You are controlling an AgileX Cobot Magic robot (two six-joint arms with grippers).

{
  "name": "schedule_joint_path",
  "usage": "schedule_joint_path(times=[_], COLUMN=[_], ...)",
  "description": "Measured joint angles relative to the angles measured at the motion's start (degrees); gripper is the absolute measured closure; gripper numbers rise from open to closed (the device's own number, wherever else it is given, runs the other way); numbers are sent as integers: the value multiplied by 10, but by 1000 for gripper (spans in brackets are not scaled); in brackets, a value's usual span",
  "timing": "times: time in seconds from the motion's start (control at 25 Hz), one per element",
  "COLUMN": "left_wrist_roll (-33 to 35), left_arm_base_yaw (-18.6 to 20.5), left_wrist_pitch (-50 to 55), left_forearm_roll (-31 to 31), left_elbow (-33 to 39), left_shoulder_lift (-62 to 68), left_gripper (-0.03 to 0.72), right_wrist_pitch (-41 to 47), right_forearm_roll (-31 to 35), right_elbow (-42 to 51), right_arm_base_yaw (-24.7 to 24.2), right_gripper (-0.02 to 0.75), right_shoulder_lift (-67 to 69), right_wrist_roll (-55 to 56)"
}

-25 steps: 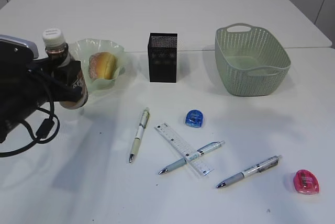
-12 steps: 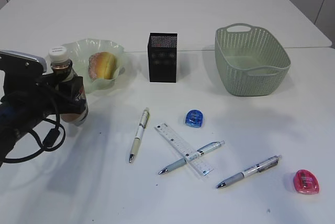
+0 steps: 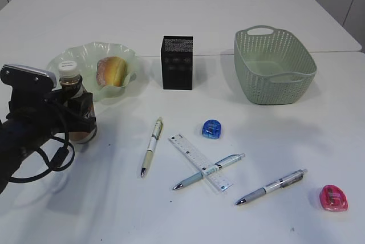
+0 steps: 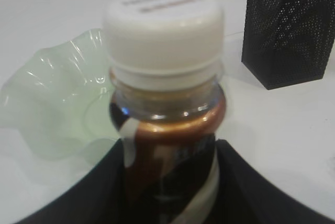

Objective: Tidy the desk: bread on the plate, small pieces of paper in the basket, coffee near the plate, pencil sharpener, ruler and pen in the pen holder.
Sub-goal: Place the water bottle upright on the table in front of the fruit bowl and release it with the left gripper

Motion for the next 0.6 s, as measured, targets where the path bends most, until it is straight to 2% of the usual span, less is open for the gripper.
schedule_joint_path(times=[0.6], left_wrist_roll=[0], left_arm_base_yaw=[0], left_wrist_pitch=[0], left_forearm_roll=[0], left_elbow=[0], left_shoulder_lift=[0], left_gripper=[353], right_wrist_pitch=[0], right_forearm_roll=[0], right_elbow=[0], right_arm_base_yaw=[0], right_gripper=[280], right_shoulder_lift=[0], right_wrist_roll=[0])
